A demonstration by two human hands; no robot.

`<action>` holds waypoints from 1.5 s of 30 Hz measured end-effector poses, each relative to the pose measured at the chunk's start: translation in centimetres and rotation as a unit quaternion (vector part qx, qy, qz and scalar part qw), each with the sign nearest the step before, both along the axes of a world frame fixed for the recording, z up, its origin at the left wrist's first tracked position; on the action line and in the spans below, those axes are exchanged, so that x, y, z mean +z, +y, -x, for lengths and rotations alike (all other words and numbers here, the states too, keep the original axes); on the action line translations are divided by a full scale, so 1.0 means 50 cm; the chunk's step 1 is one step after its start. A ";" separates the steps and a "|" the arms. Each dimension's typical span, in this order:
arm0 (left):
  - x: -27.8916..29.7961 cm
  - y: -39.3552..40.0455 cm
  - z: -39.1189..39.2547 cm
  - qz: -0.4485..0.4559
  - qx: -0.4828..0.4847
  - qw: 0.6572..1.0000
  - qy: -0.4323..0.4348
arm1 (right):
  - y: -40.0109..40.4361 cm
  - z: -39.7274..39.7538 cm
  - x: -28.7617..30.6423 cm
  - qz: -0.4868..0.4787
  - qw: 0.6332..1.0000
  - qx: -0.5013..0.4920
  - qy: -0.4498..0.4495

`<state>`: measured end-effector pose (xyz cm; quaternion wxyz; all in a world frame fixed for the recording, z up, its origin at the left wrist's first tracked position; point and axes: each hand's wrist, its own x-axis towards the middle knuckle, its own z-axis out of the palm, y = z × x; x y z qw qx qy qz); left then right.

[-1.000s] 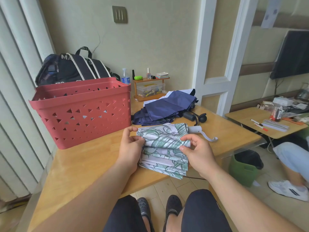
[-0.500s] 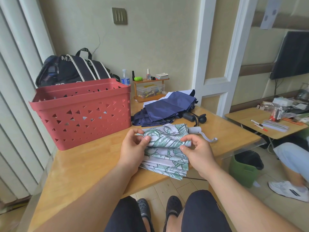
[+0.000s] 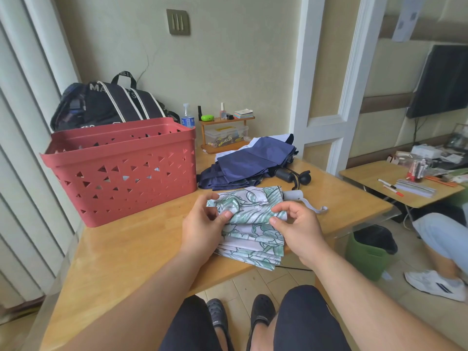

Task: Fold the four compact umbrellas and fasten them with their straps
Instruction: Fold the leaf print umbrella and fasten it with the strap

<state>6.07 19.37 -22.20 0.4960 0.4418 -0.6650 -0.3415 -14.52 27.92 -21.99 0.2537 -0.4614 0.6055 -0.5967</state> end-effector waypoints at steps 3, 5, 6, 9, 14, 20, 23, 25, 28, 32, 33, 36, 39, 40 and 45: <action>0.002 0.001 0.001 0.010 0.035 0.999 -0.027 | -0.001 0.000 -0.001 0.003 1.000 0.003 0.001; 0.001 -0.001 0.003 -0.007 0.025 1.000 -0.007 | -0.001 0.002 -0.001 0.002 1.000 0.010 0.008; -0.001 -0.003 0.002 -0.020 0.014 1.000 0.014 | -0.001 0.003 -0.002 0.001 1.000 0.012 0.011; -0.002 -0.011 -0.005 -0.062 -0.021 0.994 0.091 | -0.003 0.005 -0.006 -0.002 1.000 0.013 0.014; 0.001 -0.012 -0.006 -0.048 -0.063 0.994 0.074 | -0.004 0.006 -0.007 0.007 1.000 0.012 0.017; 0.000 -0.011 -0.005 -0.039 -0.046 0.989 0.136 | -0.006 0.012 -0.014 0.008 1.000 0.001 -0.002; 0.001 -0.017 -0.009 -0.077 -0.050 0.977 0.194 | -0.009 0.010 -0.013 0.015 1.000 0.004 -0.006; -0.002 -0.019 -0.009 -0.070 -0.055 0.980 0.176 | -0.013 0.011 -0.015 0.016 1.000 0.004 -0.010; -0.003 -0.017 -0.007 -0.058 -0.081 0.986 0.134 | -0.015 0.018 -0.017 0.018 1.000 0.002 -0.025; 0.001 -0.024 -0.020 -0.009 -0.077 0.997 -0.023 | -0.015 0.024 -0.021 0.019 0.999 0.000 -0.031; 0.004 -0.031 -0.027 0.013 -0.067 0.996 -0.058 | -0.016 0.024 -0.021 0.018 0.999 0.001 -0.031; 0.017 -0.051 -0.056 0.043 -0.069 0.991 -0.108 | -0.015 0.023 -0.022 0.017 1.000 0.007 -0.015; 0.028 -0.057 -0.068 0.066 -0.088 0.987 -0.117 | -0.012 0.019 -0.021 0.016 1.000 0.007 0.004; 0.032 -0.053 -0.068 0.081 -0.085 0.984 -0.134 | -0.010 0.018 -0.020 0.014 1.000 0.008 0.014; 0.041 -0.024 -0.059 0.119 -0.050 0.966 -0.223 | 0.002 0.023 -0.019 -0.020 0.998 0.018 0.058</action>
